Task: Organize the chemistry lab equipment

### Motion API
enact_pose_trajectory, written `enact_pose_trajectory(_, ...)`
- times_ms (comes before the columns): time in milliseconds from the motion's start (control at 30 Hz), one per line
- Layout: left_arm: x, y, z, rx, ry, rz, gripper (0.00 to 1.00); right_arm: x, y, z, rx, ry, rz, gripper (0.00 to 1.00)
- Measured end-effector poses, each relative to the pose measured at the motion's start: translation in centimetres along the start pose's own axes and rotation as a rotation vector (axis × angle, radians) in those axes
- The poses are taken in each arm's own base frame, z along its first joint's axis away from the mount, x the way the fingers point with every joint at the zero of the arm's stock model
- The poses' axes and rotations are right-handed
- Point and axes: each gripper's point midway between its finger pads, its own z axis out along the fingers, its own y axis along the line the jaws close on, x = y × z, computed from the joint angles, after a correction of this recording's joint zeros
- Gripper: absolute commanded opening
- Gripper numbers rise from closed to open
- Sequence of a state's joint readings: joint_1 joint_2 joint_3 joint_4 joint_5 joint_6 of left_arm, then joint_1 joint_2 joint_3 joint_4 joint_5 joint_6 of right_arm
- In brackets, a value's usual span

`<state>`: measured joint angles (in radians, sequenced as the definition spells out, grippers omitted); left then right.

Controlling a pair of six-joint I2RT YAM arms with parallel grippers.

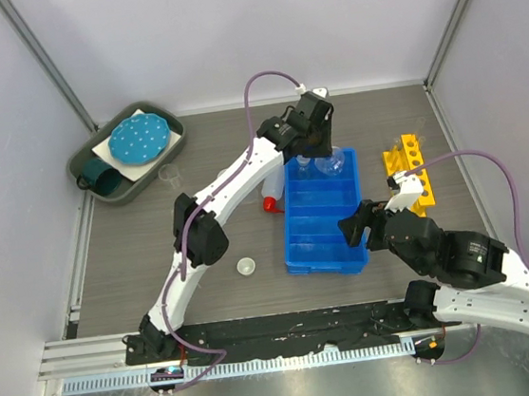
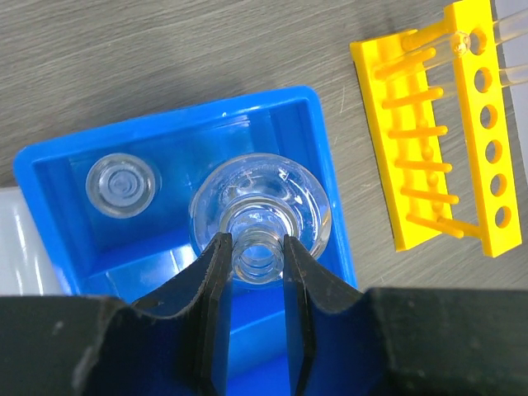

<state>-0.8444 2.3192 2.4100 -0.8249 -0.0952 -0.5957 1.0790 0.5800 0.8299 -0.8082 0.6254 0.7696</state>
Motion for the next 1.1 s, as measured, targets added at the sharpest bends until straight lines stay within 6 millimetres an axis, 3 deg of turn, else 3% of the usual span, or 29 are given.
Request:
enact_pose_trajectory(300,1.6,0.6,3.5,-0.022,0.032,-0.002,0.00,0.1,0.3,0.1,-0.012,0.002,-0.001,0.75)
enact_pose_trajectory(867,3.9,1.9,7.6,-0.058,0.062,0.001,0.00,0.5,0.2,0.2,-0.013,0.011,-0.007,0.75)
enact_pose_trajectory(1100,3.9,1.8,7.8,-0.054,0.058,0.002,0.36,0.8,0.0,0.3,-0.013,0.012,-0.008,0.75)
